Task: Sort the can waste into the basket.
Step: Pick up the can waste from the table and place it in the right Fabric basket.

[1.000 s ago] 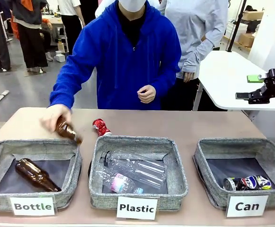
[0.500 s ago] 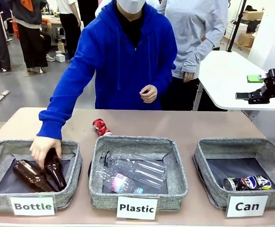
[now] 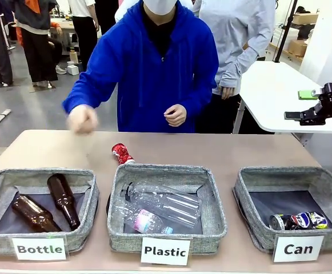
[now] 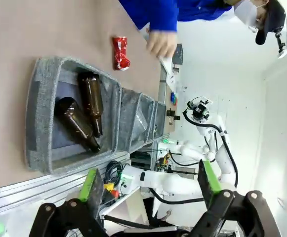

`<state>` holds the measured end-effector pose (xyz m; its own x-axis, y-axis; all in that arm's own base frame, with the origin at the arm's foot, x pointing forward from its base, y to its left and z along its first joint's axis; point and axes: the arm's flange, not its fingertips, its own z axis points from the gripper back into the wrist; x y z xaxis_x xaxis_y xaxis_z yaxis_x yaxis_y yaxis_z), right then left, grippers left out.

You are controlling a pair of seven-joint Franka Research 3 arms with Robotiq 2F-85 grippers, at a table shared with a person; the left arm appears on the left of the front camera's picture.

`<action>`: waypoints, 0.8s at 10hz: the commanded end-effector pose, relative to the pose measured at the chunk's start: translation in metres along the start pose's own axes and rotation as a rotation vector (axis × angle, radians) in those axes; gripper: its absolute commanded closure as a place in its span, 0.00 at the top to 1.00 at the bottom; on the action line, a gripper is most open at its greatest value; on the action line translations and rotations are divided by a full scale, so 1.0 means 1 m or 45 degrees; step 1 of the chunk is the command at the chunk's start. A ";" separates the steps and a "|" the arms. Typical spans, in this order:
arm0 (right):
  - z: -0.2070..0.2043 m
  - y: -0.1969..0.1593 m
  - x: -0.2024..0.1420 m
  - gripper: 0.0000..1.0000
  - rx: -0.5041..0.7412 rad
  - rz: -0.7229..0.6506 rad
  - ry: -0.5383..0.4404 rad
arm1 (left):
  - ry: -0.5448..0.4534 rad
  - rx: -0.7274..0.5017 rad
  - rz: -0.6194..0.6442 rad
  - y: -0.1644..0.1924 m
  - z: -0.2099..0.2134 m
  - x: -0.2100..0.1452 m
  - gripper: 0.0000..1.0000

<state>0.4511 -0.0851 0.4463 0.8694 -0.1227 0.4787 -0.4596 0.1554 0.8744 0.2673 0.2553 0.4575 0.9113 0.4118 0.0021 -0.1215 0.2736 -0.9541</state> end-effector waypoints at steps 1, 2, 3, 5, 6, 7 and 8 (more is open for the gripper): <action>0.001 0.002 -0.003 1.00 0.000 0.018 0.013 | 0.009 0.077 0.020 -0.050 -0.051 0.012 1.00; 0.001 0.002 -0.003 1.00 0.000 0.018 0.013 | 0.023 0.185 0.053 -0.082 -0.084 0.022 1.00; 0.001 0.002 -0.003 1.00 0.000 0.018 0.013 | 0.078 0.300 0.060 -0.106 -0.109 0.034 1.00; 0.001 0.002 -0.003 1.00 0.000 0.018 0.013 | 0.189 0.560 0.060 -0.158 -0.188 0.061 1.00; 0.001 0.002 -0.003 1.00 0.000 0.018 0.013 | 0.160 0.729 0.028 -0.177 -0.235 0.065 1.00; 0.001 0.002 -0.003 1.00 0.000 0.018 0.013 | 0.159 0.863 -0.048 -0.192 -0.273 0.070 1.00; 0.001 0.002 -0.003 1.00 0.000 0.018 0.013 | 0.120 0.994 -0.081 -0.205 -0.317 0.070 1.00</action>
<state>0.4512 -0.0844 0.4465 0.8694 -0.1213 0.4790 -0.4600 0.1551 0.8743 0.4631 -0.0424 0.5596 0.9520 0.3058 -0.0158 -0.2581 0.7734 -0.5790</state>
